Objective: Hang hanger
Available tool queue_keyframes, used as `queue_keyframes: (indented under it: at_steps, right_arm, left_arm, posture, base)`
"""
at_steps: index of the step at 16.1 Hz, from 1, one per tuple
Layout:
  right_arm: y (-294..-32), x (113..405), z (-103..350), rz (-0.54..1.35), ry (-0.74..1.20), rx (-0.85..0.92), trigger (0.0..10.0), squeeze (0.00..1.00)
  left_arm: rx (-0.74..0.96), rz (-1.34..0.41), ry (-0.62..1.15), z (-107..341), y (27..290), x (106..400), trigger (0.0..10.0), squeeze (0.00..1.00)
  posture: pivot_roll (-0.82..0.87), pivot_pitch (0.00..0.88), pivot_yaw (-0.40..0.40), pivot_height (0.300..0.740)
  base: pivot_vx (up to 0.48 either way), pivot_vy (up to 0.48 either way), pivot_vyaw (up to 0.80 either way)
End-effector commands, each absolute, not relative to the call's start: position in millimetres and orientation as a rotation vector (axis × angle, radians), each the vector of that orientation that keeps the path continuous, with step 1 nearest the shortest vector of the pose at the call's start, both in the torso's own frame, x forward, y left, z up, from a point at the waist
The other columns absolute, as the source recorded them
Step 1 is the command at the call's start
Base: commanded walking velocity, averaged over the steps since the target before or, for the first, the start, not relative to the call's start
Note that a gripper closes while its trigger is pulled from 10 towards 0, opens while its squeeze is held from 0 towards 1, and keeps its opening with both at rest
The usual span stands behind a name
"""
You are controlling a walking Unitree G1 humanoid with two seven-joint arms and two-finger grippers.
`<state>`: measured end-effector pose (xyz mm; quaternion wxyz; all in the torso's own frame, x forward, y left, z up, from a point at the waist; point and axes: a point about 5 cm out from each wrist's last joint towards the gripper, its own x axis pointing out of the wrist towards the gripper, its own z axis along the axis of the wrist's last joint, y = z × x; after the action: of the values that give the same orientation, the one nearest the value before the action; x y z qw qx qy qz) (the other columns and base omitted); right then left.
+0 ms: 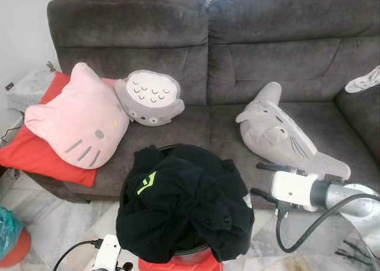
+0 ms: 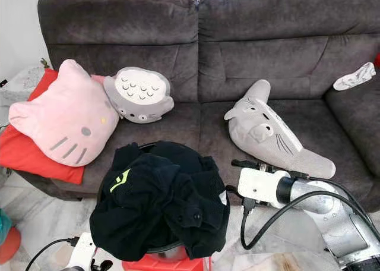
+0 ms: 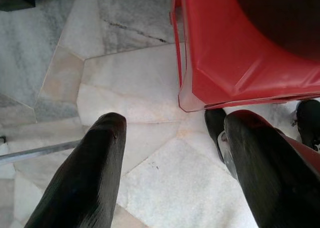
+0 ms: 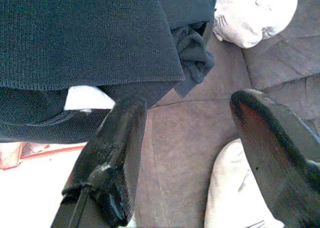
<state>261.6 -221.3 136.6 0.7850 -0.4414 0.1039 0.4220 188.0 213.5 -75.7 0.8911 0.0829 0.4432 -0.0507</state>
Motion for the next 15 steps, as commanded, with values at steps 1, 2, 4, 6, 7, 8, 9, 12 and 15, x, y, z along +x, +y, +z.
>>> queue_keyframes:
  at_steps: [1, 2, 4, 6, 7, 8, 9, 12, 15]
  right_arm:
    - [-216.2, 259.6, 139.1, 0.929, 0.205, -0.94, 10.0, 0.0]
    - [-215.7, 258.7, 137.4, 0.938, 0.218, -0.933, 10.0, 0.0]
    - [-214.7, 257.5, 135.6, 0.951, 0.232, -0.929, 10.0, 0.0]
    - [-214.7, 257.0, 132.7, 0.961, 0.251, -0.913, 10.0, 0.0]
    - [-213.6, 255.1, 129.1, 0.986, 0.274, -0.897, 10.0, 0.0]
    - [-213.4, 254.8, 127.7, 0.991, 0.282, -0.892, 10.0, 0.0]
    - [-213.2, 254.4, 125.7, 0.998, 0.292, -0.893, 10.0, 0.0]
    - [-211.0, 256.2, 118.9, 0.997, 0.299, -0.879, 10.0, 0.0]
    - [-210.1, 263.7, 117.1, 0.959, 0.27, -0.9, 10.0, 0.0]
  left_arm:
    - [0.169, -0.094, 0.946, -77.4, 218.2, 183.4, 10.0, 0.0]
    - [0.168, -0.094, 0.946, -77.4, 218.2, 183.3, 10.0, 0.0]
    - [0.168, -0.093, 0.946, -77.5, 218.2, 183.1, 10.0, 0.0]
    - [0.168, -0.093, 0.946, -77.6, 218.2, 183.0, 10.0, 0.0]
    - [0.168, -0.091, 0.946, -77.6, 218.3, 182.9, 10.0, 0.0]
    - [0.168, -0.091, 0.946, -77.6, 218.3, 182.9, 10.0, 0.0]
    - [0.169, -0.091, 0.946, -77.6, 218.3, 183.0, 10.0, 0.0]
    - [0.17, -0.089, 0.945, -77.5, 218.5, 183.0, 10.0, 0.0]
    - [0.171, -0.085, 0.943, -77.4, 218.8, 183.1, 10.0, 0.0]
  posture:
    - [-0.11, 0.0, 0.123, 0.74]
    - [-0.11, 0.0, 0.123, 0.74]
    - [-0.11, 0.0, 0.122, 0.74]
    - [-0.11, 0.0, 0.121, 0.74]
    - [-0.11, 0.0, 0.121, 0.74]
    - [-0.11, 0.0, 0.12, 0.74]
    - [-0.11, 0.0, 0.12, 0.74]
    - [-0.11, 0.0, 0.12, 0.74]
    - [-0.1, 0.0, 0.119, 0.74]
  base:
    - [0.0, 0.0, 0.0]
    - [0.0, 0.0, 0.0]
    - [0.0, 0.0, 0.0]
    - [0.0, 0.0, 0.0]
    - [0.0, 0.0, 0.0]
    - [0.0, 0.0, 0.0]
    - [0.0, 0.0, 0.0]
    - [0.0, 0.0, 0.0]
    - [0.0, 0.0, 0.0]
